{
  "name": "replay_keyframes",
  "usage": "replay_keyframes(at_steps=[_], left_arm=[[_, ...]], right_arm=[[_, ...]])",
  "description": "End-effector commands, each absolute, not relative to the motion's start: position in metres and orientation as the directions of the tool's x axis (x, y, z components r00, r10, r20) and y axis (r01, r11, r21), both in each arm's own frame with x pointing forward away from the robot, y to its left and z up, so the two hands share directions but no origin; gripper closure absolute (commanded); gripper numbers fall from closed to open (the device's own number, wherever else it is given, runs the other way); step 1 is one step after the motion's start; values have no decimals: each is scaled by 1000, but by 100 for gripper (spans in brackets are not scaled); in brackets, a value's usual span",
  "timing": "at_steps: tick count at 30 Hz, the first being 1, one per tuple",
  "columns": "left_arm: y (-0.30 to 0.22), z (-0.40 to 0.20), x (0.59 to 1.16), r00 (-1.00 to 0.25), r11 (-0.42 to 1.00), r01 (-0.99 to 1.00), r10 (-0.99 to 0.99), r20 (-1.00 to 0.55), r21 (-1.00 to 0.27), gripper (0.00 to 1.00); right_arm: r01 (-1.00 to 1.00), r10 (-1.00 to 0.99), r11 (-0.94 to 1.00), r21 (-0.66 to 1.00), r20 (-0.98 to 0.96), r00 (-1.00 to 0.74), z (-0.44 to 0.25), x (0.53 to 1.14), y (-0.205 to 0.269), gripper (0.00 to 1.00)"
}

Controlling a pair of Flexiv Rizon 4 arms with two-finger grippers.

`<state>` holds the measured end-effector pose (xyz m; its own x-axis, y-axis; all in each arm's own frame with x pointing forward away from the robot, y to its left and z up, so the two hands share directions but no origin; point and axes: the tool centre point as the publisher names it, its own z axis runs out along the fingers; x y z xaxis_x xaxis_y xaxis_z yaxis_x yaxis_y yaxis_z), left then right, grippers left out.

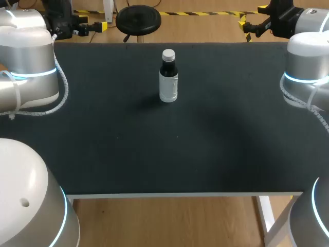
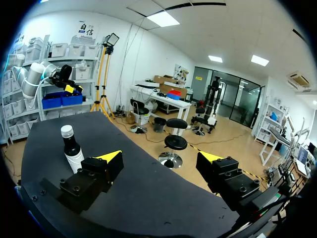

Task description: Unscrew the bottle cap

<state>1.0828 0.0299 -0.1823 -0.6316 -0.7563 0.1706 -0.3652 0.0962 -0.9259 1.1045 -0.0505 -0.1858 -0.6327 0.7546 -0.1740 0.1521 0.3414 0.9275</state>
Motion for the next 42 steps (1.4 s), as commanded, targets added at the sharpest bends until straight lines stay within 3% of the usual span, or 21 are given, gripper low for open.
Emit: replay_keyframes(at_steps=[1, 18, 32, 42], left_arm=[[30, -182, 1083, -632, 96, -367, -755, 173, -925, 0], [30, -182, 1083, -632, 96, -367, -755, 173, -925, 0], [-4, -191, 1067, -867, 214, -156, -498, 30, -964, 0], [-25, -209, 1055, -944, 171, -88, -330, 27, -981, 0]], right_arm=[[154, 754, 343, 927, -174, -633, -185, 1104, -50, 0], [154, 754, 343, 927, -174, -633, -185, 1104, -50, 0], [154, 754, 343, 927, -174, -633, -185, 1104, -50, 0], [154, 754, 343, 927, -174, -633, -185, 1104, -50, 0]])
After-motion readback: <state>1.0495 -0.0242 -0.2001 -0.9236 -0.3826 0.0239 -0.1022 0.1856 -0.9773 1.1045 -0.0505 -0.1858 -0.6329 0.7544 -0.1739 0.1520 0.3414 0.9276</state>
